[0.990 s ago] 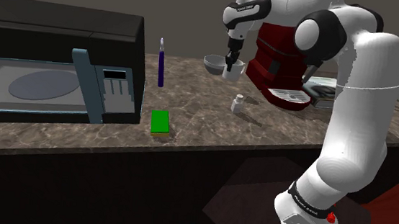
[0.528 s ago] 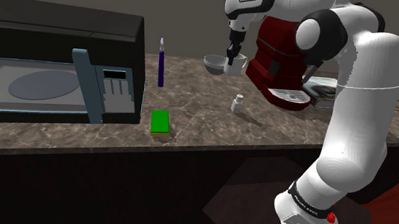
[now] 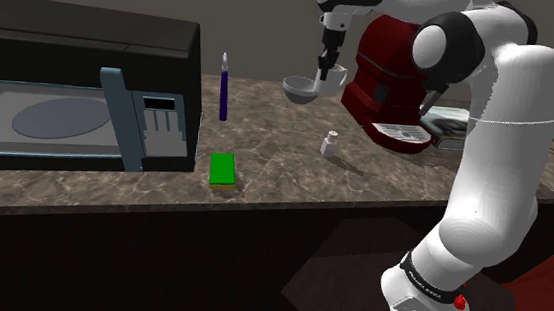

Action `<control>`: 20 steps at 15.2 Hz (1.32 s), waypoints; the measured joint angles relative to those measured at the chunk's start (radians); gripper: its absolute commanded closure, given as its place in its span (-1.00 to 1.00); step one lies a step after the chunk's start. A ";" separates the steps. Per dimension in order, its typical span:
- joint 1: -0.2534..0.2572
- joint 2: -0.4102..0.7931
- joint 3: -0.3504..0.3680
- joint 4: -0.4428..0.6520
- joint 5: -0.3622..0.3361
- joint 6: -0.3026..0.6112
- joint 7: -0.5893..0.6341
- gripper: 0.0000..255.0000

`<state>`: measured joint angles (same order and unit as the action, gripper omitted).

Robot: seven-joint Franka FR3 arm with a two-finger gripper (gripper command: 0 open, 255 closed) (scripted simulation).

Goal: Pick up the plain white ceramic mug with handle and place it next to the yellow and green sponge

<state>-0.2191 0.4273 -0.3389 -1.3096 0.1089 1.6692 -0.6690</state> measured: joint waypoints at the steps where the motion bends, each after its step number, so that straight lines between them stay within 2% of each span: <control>1: -0.004 0.006 0.000 0.025 0.002 -0.018 -0.002 1.00; 4: 0.000 0.000 0.000 0.047 0.000 -0.047 0.006 1.00; 10: 0.112 -0.192 0.022 -0.218 -0.060 0.034 0.120 1.00; 20: 0.251 -0.431 0.114 -0.511 -0.123 0.094 0.354 1.00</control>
<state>0.0315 -0.0039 -0.2251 -1.8204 -0.0139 1.7636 -0.3149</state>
